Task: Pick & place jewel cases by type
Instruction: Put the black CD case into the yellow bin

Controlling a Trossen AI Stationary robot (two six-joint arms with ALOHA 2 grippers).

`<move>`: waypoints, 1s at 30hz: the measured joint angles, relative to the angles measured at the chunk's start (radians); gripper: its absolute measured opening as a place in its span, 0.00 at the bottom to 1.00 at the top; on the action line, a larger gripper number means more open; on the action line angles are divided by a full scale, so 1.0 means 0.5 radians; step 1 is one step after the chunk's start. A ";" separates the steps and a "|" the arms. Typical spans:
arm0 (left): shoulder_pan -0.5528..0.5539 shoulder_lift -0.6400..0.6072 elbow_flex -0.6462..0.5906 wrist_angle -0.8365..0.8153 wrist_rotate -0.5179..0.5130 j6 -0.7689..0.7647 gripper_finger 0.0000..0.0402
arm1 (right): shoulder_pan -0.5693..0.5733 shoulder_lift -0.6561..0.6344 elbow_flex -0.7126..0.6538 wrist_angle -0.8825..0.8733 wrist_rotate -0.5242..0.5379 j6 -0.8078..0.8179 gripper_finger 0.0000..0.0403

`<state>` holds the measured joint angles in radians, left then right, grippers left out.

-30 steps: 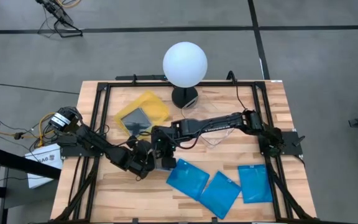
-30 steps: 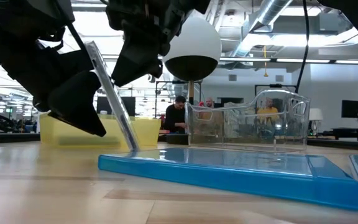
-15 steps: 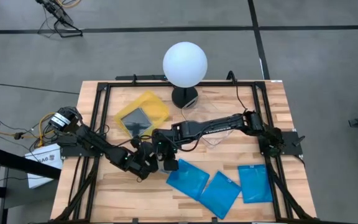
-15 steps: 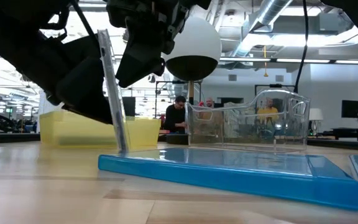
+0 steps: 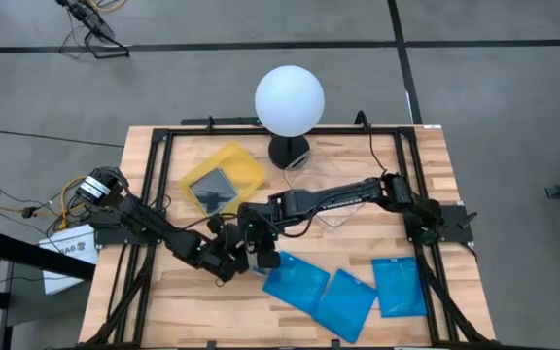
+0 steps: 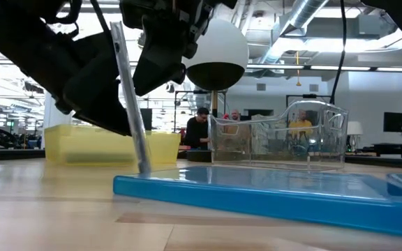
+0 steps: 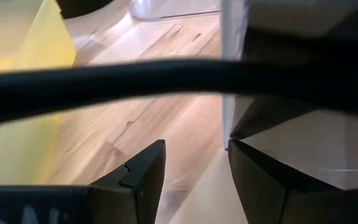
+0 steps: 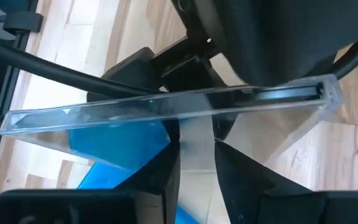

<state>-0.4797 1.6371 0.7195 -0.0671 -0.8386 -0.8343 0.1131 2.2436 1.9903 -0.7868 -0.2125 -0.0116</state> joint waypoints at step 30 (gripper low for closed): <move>0.175 -0.846 0.136 -0.875 -0.070 0.276 0.25 | -0.169 -0.003 0.506 -0.079 0.018 -0.285 0.24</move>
<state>-0.3924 1.2143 0.7876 -0.5044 -0.8738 -0.6964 0.0284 2.2421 2.2434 -0.8261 -0.2032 -0.1539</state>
